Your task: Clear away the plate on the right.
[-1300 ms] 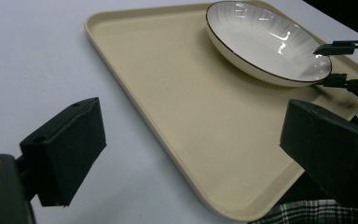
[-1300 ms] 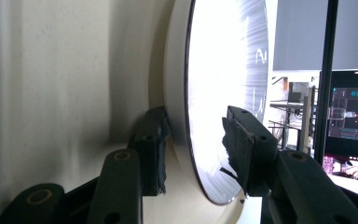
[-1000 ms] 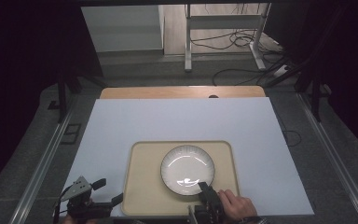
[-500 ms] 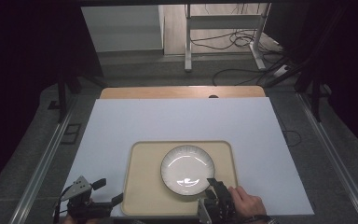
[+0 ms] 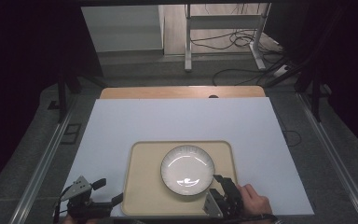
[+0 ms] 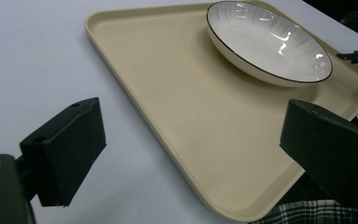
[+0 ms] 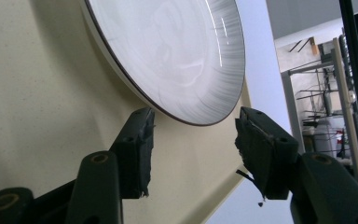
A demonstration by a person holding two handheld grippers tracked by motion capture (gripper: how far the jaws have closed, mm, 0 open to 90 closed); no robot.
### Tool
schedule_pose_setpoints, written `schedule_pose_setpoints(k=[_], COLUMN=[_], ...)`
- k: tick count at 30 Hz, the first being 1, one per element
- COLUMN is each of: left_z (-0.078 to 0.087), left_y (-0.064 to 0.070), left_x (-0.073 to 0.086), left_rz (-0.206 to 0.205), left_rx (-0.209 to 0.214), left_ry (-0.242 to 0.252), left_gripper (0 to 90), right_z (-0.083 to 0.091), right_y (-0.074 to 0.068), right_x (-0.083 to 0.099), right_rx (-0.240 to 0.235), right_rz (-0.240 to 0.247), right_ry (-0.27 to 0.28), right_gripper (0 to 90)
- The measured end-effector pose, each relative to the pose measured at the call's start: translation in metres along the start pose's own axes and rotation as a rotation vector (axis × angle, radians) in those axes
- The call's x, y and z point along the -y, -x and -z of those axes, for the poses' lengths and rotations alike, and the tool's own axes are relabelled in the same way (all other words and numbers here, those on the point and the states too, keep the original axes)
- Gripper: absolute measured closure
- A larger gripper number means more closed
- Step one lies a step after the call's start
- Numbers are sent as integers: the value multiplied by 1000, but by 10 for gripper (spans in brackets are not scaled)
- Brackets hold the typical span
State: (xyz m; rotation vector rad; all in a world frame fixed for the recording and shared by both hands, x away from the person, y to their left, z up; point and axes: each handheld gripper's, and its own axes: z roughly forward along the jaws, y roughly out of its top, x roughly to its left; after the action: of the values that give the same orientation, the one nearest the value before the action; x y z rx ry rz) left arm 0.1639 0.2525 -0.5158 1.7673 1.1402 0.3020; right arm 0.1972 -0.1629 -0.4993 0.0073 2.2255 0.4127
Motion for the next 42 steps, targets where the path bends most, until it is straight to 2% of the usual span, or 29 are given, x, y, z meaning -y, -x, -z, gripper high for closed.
schedule_pose_setpoints(k=[3, 6, 7, 9, 12, 13, 15, 18, 19, 21, 22, 24, 25, 26, 27, 28, 29, 30, 31, 32, 33, 42], left_z=[0, 0, 0, 0, 0, 0, 0, 0, 0, 0, 0, 0, 0, 0, 0, 0, 0, 0, 0, 0, 0, 0], left_y=[0, 0, 0, 0, 0, 0, 0, 0, 0, 0, 0, 0, 0, 0, 0, 0, 0, 0, 0, 0, 0, 0], left_x=[0, 0, 0, 0, 0, 0, 0, 0, 0, 0, 0, 0, 0, 0, 0, 0, 0, 0, 0, 0, 0, 0], left_rz=[0, 1, 1, 1, 1, 2, 2, 1, 2, 2, 2, 2, 3, 3, 3, 3, 2, 2, 2, 2, 3, 4], left_rx=[0, 0, 0, 0, 0, 0, 0, 0, 0, 0, 0, 0, 0, 0, 0, 0, 0, 0, 0, 0, 0, 0], left_ry=[0, 0, 0, 0, 0, 0, 0, -1, 0, 0, 0, 0, 1, 1, 0, 0, 0, 0, 0, 0, 0, 0], left_gripper=[64, 64, 64, 64, 64, 64, 64, 64, 64, 64, 64, 64, 64, 64, 64, 64, 64, 64, 64, 64, 64, 64], right_z=[1, 1, 2, 3, 3, 3, 3, 4, 4, 4, 4, 4, 4, 4, 5, 5, 6, 6, 7, 7, 8, 12], right_y=[4, 6, 8, 10, 13, 15, 18, 21, 23, 24, 27, 27, 29, 29, 33, 33, 36, 36, 38, 38, 40, 42], right_x=[4, 6, 8, 11, 13, 16, 18, 21, 23, 24, 27, 29, 31, 31, 35, 35, 39, 39, 42, 42, 45, 55], right_rx=[-13, -18, -24, -35, -46, -56, -68, -77, -80, -86, -90, -88, -99, -99, -110, -110, -123, -123, -131, -131, -144, -161], right_rz=[-45, -68, -98, -126, -151, -182, -212, -236, -270, -279, -311, -329, -364, -364, -406, -406, -443, -443, -481, -481, -509, -587], right_ry=[-2, 6, 7, 11, 15, 20, 23, 28, 33, 36, 37, 38, 40, 40, 43, 43, 48, 48, 53, 53, 56, 74], right_gripper=[437, 427, 418, 407, 397, 388, 377, 366, 354, 349, 340, 331, 318, 318, 300, 300, 281, 281, 266, 266, 247, 185])
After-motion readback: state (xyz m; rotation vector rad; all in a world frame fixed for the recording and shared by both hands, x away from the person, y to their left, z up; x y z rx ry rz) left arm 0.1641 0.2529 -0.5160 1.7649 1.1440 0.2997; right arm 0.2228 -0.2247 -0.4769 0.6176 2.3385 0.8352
